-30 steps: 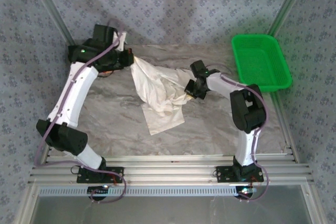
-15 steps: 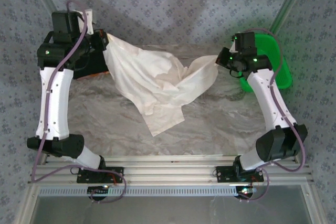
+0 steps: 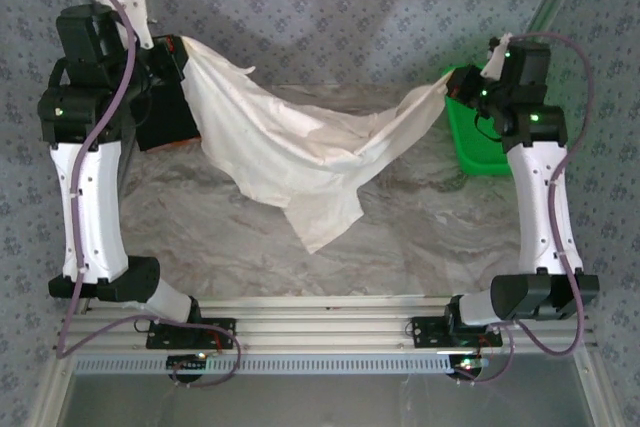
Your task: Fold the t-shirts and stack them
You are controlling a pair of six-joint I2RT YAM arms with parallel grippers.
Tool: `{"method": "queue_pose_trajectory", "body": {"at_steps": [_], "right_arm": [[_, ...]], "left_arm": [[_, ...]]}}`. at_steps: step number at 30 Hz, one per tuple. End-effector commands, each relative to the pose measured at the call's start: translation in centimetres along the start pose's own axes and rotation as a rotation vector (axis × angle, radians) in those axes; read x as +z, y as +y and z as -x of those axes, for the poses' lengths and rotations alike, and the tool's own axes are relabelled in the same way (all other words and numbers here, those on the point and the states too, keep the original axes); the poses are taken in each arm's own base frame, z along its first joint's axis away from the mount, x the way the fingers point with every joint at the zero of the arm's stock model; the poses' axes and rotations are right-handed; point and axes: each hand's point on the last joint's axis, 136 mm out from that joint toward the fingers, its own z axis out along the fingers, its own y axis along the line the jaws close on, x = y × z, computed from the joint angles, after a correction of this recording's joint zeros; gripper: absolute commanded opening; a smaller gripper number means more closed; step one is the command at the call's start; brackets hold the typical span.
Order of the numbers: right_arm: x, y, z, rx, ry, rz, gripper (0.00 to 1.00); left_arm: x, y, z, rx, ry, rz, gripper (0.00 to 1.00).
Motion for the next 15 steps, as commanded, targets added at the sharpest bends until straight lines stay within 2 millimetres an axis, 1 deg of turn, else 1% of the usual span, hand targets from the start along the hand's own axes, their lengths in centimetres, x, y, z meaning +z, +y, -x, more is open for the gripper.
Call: {"method": "queue_pose_trajectory", "body": {"at_steps": [1,3,4,5,6,7,9,10,11,12,14,15], "right_arm": [[-3.7,5.2,4.3,-0.037,-0.134,0.199,0.00],[-4.5,5.5,4.5,-0.048,-0.147,0.212,0.00],[-4.5,5.1,4.0,-0.040,-0.136,0.194,0.00],[-4.3,4.2,2.9,-0.019,-0.110,0.166,0.00],[-4.0,3.3,1.4,0.003,-0.077,0.143,0.00],[-3.3,1.8,-0.7,0.044,-0.035,0.108,0.00],[-2.3,-1.7,-5.9,0.144,0.052,0.014,0.00],[-2.1,-3.9,-9.5,0.184,0.113,-0.058,0.00],[-1.9,-5.8,-12.7,0.225,0.163,-0.118,0.00],[-2.0,-7.8,-16.2,0.266,0.212,-0.181,0.00],[-2.4,-10.3,-20.9,0.312,0.283,-0.249,0.00],[-2.6,-11.7,-23.9,0.339,0.341,-0.291,0.00]], "left_arm": [[-3.9,-1.3,3.0,0.017,-0.130,-0.029,0.00],[-4.3,-0.9,2.5,0.025,-0.124,-0.005,0.00],[-4.2,-0.6,2.0,0.025,-0.110,0.004,0.00],[-4.0,-0.5,1.3,0.017,-0.088,0.006,0.00],[-3.6,-0.3,0.1,0.000,-0.056,0.002,0.00],[-3.1,-0.1,-1.1,-0.019,-0.023,-0.003,0.00],[-1.9,0.4,-4.8,-0.080,0.054,-0.008,0.00],[-1.2,0.9,-7.2,-0.127,0.100,-0.006,0.00],[-0.7,1.0,-9.3,-0.162,0.136,-0.013,0.00],[-0.4,1.2,-11.9,-0.201,0.182,-0.011,0.00],[0.1,1.7,-17.1,-0.244,0.275,0.010,0.00],[0.3,2.2,-20.3,-0.261,0.340,0.040,0.00]]}}
